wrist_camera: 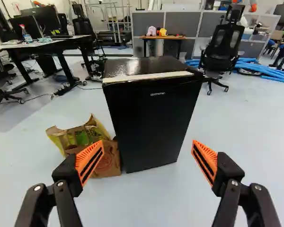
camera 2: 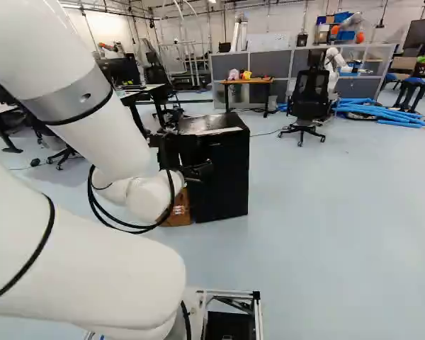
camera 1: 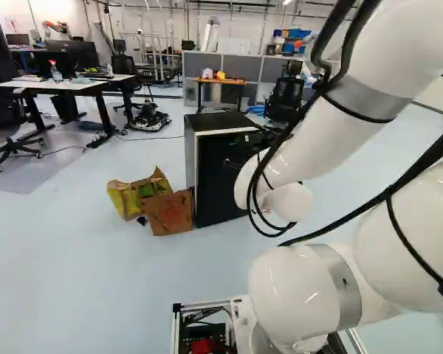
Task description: Grab a drink from the fridge
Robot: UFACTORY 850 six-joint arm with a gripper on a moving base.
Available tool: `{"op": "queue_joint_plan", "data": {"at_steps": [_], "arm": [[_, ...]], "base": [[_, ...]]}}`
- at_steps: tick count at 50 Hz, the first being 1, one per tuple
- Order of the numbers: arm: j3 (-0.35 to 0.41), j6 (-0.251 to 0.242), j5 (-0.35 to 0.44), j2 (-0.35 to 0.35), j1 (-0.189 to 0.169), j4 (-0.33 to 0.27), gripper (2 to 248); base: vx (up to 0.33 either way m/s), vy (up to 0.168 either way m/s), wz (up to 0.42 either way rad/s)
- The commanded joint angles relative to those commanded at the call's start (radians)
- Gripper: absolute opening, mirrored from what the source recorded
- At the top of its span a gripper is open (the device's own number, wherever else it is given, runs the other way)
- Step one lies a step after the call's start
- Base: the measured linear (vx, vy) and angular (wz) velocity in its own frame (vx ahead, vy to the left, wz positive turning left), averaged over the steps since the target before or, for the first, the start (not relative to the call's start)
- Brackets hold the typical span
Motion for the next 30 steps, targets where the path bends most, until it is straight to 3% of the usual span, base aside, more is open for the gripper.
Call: {"op": "queue_joint_plan", "data": {"at_steps": [30], "arm": [[0.0, 0.0, 0.0, 0.0, 0.0, 0.0, 247]], "base": [[0.055, 0.011, 0.14]]}}
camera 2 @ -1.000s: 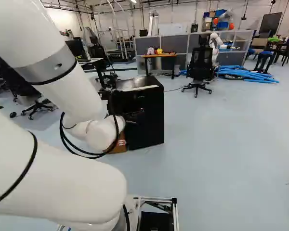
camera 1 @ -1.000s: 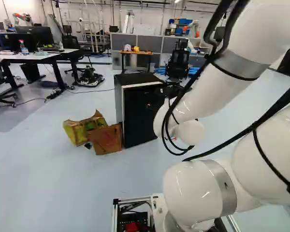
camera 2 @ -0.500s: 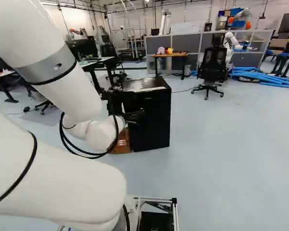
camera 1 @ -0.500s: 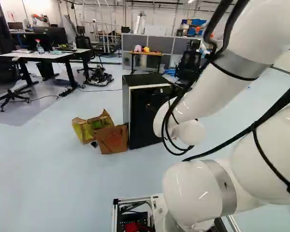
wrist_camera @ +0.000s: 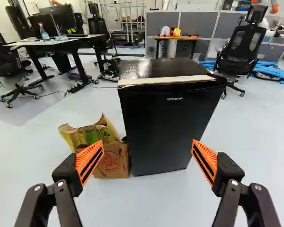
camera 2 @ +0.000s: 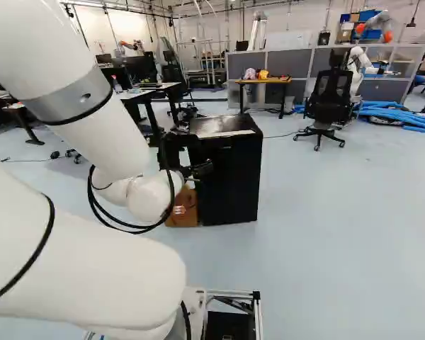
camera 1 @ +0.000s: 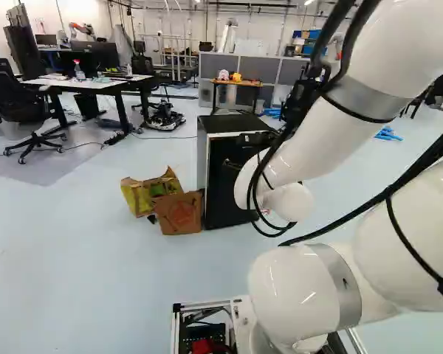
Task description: Grab a drink from the fridge
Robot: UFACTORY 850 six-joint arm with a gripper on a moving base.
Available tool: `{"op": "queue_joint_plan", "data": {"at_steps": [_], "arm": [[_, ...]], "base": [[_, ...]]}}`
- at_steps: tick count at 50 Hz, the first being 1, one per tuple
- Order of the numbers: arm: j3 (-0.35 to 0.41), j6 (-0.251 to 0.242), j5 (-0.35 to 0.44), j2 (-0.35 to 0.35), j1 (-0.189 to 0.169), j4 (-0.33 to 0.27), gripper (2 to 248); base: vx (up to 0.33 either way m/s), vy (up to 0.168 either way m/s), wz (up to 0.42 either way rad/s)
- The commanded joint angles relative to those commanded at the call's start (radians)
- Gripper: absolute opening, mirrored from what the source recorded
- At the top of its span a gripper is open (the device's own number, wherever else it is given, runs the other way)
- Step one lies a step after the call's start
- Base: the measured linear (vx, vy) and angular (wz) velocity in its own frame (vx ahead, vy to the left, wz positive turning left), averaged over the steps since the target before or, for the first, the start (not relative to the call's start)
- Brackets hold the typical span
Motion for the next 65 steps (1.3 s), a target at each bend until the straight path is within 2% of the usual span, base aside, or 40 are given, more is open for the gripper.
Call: {"op": "queue_joint_plan", "data": {"at_steps": [34, 65], "arm": [[0.0, 0.0, 0.0, 0.0, 0.0, 0.0, 247], [0.0, 0.0, 0.0, 0.0, 0.0, 0.0, 247]], "base": [[0.06, 0.031, 0.159], [0.057, -0.017, 0.015]]}}
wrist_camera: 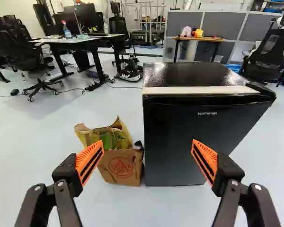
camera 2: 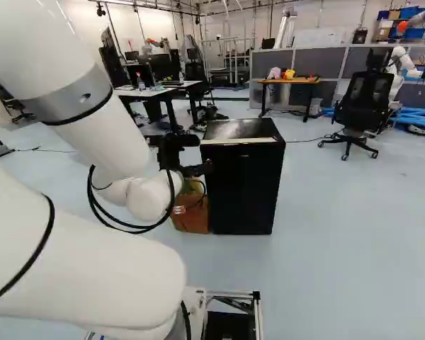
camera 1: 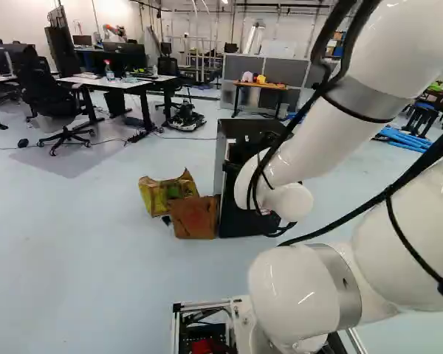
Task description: Grab a drink from the fridge
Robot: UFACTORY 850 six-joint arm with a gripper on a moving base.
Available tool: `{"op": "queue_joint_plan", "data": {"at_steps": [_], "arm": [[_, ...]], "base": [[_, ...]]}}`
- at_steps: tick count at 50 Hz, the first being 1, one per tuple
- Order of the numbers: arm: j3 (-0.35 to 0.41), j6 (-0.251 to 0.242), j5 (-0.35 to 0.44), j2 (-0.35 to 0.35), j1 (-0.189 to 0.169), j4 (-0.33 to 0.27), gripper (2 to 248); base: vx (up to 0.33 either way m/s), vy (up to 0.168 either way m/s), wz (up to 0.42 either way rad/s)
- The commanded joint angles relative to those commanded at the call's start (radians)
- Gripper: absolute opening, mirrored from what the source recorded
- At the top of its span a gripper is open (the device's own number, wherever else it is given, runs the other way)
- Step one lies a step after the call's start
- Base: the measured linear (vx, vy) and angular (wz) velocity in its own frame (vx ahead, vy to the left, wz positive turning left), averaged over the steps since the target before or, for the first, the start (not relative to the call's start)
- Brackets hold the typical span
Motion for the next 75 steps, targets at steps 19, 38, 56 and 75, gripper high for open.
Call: {"op": "queue_joint_plan", "data": {"at_steps": [19, 38, 56, 75], "arm": [[0.0, 0.0, 0.0, 0.0, 0.0, 0.0, 247], [0.0, 0.0, 0.0, 0.0, 0.0, 0.0, 247], [0.0, 0.0, 0.0, 0.0, 0.0, 0.0, 247], [-0.003, 0.0, 0.0, -0.004, 0.002, 0.0, 247]], "base": [[0.062, -0.017, -0.012], [0.062, -0.002, -0.003], [0.043, -0.001, -0.003], [0.0, 0.0, 0.0]]}}
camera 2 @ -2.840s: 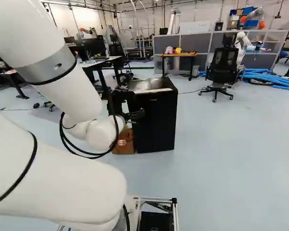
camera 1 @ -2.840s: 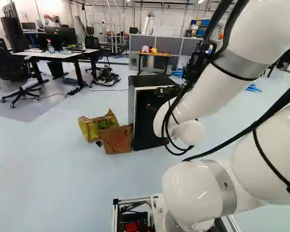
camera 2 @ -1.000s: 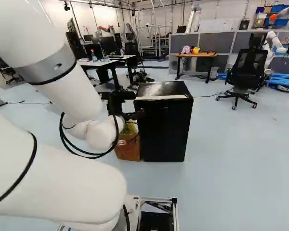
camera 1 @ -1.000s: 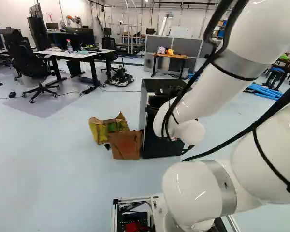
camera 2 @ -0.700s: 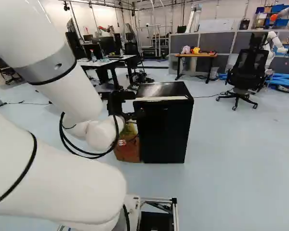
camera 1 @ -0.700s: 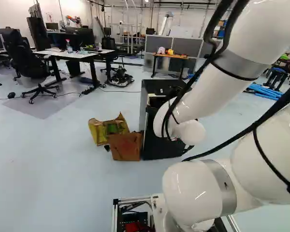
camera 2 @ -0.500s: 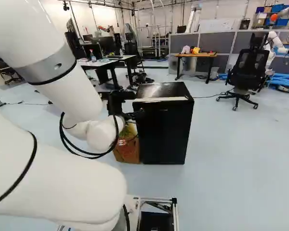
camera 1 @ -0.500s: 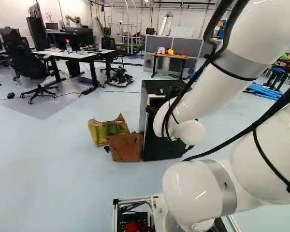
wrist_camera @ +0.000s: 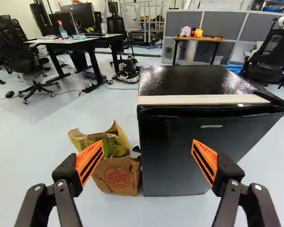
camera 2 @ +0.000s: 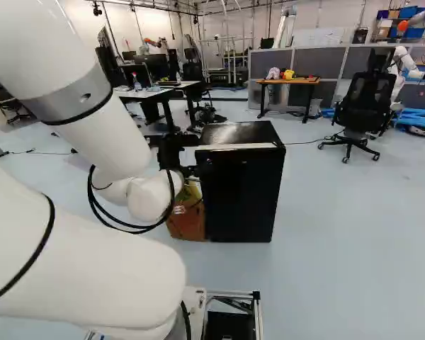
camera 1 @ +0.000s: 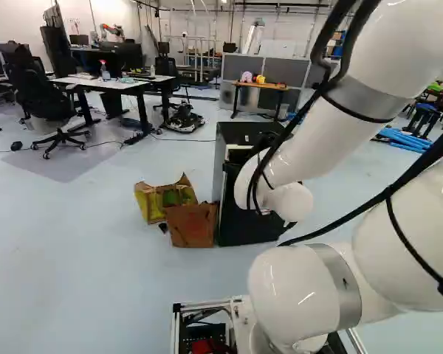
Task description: Grab a drink from the fridge
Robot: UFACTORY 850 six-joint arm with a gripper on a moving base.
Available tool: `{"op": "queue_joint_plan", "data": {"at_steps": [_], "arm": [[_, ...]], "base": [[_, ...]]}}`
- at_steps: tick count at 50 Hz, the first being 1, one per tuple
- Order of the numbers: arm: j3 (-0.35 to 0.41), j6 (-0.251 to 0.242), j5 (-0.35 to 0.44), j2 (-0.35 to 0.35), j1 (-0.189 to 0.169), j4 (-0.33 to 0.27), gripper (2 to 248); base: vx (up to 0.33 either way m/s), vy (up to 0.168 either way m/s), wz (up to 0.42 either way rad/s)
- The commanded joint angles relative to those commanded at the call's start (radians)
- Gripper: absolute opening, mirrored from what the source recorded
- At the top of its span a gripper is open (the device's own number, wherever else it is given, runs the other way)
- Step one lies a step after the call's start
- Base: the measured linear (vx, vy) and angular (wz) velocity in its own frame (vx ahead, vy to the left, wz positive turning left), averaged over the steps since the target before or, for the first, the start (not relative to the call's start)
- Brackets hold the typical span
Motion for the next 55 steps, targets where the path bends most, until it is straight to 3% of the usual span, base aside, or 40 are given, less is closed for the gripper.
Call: {"op": "queue_joint_plan", "data": {"at_steps": [22, 55], "arm": [[-0.062, 0.0, 0.0, -0.071, 0.036, 0.036, 247], [-0.153, 0.0, 0.027, -0.171, 0.1, 0.202, 247]], "base": [[0.0, 0.0, 0.0], [0.0, 0.0, 0.0]]}}
